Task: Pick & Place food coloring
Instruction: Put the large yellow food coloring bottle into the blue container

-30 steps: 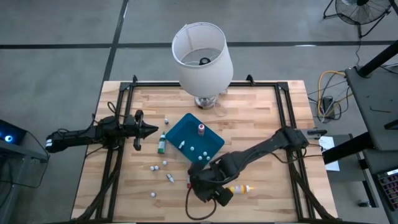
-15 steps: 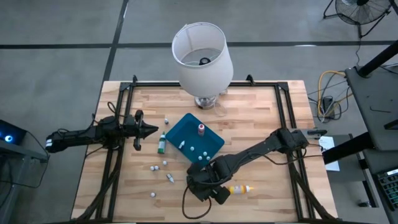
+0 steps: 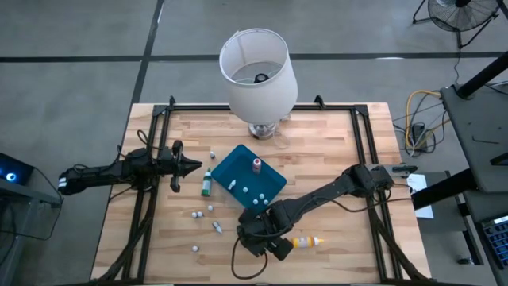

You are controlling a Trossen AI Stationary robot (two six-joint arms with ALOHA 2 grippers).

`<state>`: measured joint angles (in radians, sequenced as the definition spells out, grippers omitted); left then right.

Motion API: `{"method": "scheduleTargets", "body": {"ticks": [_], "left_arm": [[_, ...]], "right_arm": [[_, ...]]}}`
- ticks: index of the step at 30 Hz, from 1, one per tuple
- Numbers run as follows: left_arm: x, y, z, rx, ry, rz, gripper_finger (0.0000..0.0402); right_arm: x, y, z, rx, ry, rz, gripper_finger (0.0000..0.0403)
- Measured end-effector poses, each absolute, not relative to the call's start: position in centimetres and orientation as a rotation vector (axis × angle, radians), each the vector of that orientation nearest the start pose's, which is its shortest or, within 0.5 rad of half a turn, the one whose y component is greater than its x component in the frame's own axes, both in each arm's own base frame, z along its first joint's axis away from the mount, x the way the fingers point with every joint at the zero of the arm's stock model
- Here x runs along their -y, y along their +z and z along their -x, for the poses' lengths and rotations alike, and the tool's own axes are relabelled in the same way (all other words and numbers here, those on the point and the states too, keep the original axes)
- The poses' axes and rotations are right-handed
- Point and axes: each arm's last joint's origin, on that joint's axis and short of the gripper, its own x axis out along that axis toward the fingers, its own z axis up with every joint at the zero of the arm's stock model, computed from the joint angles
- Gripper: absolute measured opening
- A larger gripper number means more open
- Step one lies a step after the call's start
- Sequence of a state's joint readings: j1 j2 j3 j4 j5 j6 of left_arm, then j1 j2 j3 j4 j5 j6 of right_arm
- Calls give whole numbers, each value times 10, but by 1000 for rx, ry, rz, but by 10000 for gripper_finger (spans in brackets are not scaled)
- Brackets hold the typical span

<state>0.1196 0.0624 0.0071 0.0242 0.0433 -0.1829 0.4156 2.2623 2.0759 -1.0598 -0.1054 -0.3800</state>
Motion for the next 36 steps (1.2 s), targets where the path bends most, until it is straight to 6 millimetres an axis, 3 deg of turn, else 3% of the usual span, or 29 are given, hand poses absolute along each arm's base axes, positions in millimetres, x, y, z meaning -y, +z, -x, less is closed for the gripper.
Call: {"method": "scheduleTargets", "body": {"ticks": [18, 30, 36], "left_arm": [[-11, 163, -101, -24, 79, 185, 0], [-11, 163, -101, -24, 79, 185, 0], [-11, 163, -101, -24, 79, 186, 0]], "right_arm": [[-194, 223, -431, -1133, 697, 515, 202], [-194, 222, -431, -1129, 724, 501, 107], [-194, 222, -431, -1129, 723, 501, 102]]}}
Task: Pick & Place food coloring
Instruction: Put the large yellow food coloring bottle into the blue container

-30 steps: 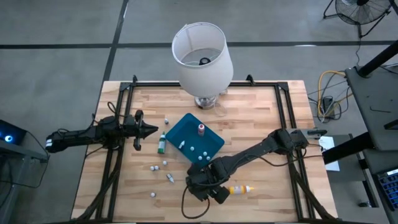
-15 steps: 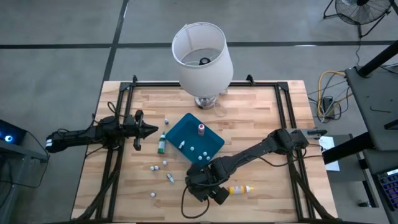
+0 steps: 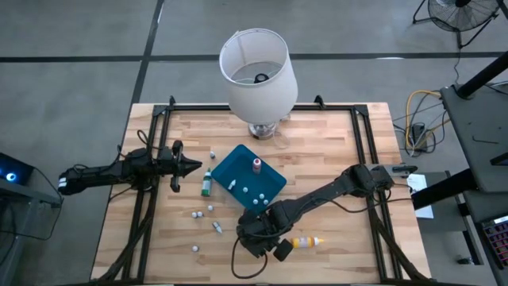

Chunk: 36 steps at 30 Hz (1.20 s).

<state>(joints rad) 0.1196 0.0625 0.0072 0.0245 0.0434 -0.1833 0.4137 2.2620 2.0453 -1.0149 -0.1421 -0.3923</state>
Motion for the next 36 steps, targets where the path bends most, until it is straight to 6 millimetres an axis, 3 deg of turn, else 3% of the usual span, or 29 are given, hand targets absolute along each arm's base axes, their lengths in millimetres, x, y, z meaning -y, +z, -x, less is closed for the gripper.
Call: {"method": "scheduleTargets", "body": {"ticks": [5, 10, 19, 31, 36], "left_arm": [[-11, 163, -101, -24, 79, 185, 0], [-11, 163, -101, -24, 79, 185, 0], [-11, 163, -100, -24, 79, 185, 0], [-11, 163, -100, -24, 79, 185, 0], [-11, 163, -101, -24, 79, 185, 0]], "right_arm": [[-191, 233, -430, -1126, 714, 502, 107], [-184, 274, -425, -1055, 677, 462, 106], [-144, 322, -421, -1046, 547, 402, 106], [-66, 332, -431, -1119, 325, 292, 106], [-40, 334, -426, -1182, 231, 290, 106]]}}
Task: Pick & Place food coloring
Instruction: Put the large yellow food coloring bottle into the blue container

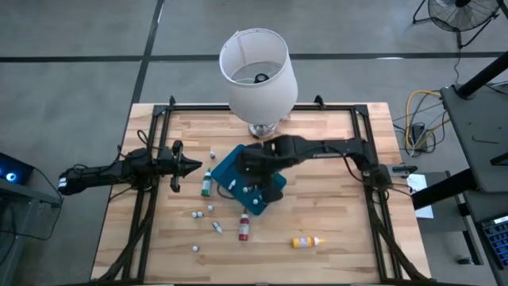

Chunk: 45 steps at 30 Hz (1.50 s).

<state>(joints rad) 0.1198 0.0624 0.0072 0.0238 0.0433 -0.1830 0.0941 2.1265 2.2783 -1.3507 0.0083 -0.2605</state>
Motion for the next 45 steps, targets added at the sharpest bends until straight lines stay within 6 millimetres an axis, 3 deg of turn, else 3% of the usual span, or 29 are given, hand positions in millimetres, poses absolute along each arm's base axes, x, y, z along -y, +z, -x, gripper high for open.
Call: {"method": "scheduleTargets", "body": {"ticks": [18, 34, 45], "left_arm": [[-11, 163, -101, -24, 79, 186, 0], [-11, 163, -101, -24, 79, 185, 0], [-11, 163, -101, -24, 79, 186, 0]], "right_arm": [[1, 359, -401, -1217, 74, 113, 107], [15, 357, -395, -1232, -102, -119, 107], [22, 353, -397, -1210, -290, -369, 107]]}}
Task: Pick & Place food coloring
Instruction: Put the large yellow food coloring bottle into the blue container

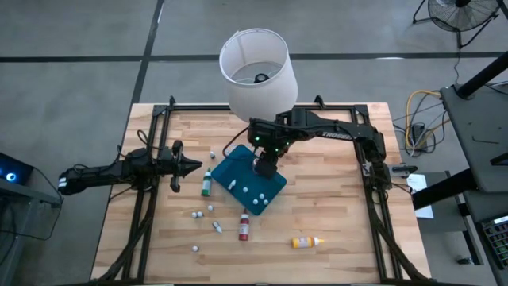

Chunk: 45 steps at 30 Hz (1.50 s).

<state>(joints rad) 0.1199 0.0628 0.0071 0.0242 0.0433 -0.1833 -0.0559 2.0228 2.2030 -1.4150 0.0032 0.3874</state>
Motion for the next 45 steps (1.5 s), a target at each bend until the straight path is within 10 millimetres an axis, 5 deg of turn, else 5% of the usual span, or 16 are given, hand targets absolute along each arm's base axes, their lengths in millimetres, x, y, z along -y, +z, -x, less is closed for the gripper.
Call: {"method": "scheduleTargets", "body": {"ticks": [19, 45], "left_arm": [[-11, 163, -101, -24, 79, 185, 0], [-11, 163, -101, -24, 79, 185, 0]], "right_arm": [[25, 300, -411, -1218, -411, -430, 107], [15, 258, -407, -1205, -495, -441, 107]]}}
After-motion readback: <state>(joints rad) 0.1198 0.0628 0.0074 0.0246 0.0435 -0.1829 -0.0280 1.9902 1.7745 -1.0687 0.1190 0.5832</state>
